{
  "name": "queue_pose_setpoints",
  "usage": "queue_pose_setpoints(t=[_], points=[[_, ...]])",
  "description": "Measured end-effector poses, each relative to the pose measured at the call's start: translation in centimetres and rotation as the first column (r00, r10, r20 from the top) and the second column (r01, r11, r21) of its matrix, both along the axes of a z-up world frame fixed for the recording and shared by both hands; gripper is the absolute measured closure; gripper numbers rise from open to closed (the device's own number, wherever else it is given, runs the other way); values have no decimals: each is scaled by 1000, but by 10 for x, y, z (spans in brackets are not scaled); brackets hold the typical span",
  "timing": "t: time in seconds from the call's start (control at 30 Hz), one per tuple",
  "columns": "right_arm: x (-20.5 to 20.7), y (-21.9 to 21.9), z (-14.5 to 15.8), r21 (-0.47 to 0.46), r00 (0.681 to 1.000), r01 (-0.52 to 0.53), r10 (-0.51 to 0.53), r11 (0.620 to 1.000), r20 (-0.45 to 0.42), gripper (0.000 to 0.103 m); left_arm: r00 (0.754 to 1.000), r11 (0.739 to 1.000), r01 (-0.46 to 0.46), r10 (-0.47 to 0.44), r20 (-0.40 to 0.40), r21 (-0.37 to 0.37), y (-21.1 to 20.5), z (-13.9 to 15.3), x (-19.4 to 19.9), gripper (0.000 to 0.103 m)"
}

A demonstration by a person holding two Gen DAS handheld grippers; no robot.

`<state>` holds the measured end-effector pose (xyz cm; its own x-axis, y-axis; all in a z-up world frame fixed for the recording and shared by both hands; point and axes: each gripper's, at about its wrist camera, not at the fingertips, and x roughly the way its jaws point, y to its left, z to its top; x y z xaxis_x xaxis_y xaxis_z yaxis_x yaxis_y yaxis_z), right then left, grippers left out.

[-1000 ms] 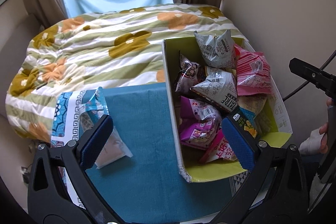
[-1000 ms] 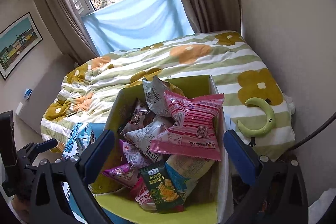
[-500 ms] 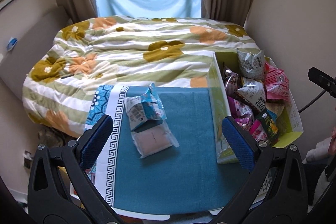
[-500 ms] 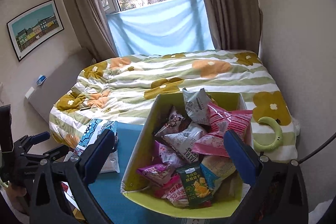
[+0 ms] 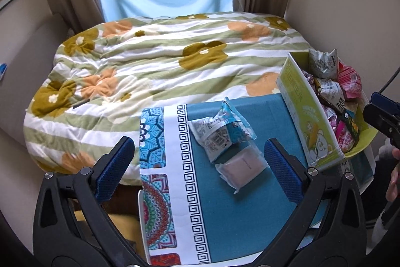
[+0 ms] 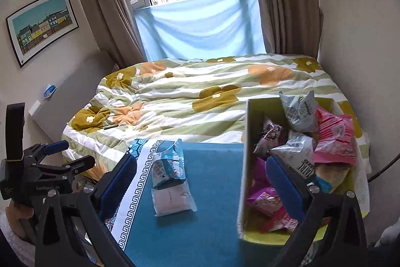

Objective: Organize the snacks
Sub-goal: 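Move both tools back toward the last two snacks on the table, then grasp the white bread packet with the right tool while the left tool grasps the blue-and-white bag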

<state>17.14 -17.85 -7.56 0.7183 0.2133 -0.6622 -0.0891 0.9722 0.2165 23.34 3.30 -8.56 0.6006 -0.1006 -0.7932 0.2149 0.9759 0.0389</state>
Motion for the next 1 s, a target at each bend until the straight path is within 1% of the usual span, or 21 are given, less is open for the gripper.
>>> queue_pose_setpoints(t=[0.1,0.2,0.3,0.4,0.47,0.57,0.67,0.77,0.83,0.87,1.0], points=[[4,29,-17,1,999,24,-24,1000,-36,0,998,998,67,-67,-18,12,11,-13,19,0],[10,54,-39,4,994,61,-61,998,-90,0,989,990,139,-138,-44,16,17,-29,39,0],[18,72,-69,-16,976,129,-130,991,-177,0,973,975,220,-218,-79,22,14,-51,60,0],[23,83,-102,-17,947,193,-190,981,-258,0,947,952,305,-300,-119,33,4,-77,80,1],[26,86,-125,-19,923,233,-228,972,-309,0,924,932,360,-351,-152,34,-5,-96,93,1],[30,92,-155,-18,893,288,-275,957,-357,0,886,901,431,-412,-212,50,-21,-128,111,1],[34,99,-179,-21,871,326,-309,945,-381,0,847,861,501,-468,-253,84,-37,-155,123,1],[38,106,-192,-14,871,345,-325,939,-368,0,814,826,553,-505,-286,115,-51,-176,131,1],[42,111,-198,-16,869,360,-342,933,-358,0,803,815,567,-513,-304,123,-57,-186,136,1],[45,112,-201,-12,866,369,-348,929,-360,0,795,812,573,-518,-316,109,-59,-190,139,1],[53,118,-210,-9,852,406,-382,914,-359,0,784,808,580,-521,-337,101,-65,-202,145,1]])
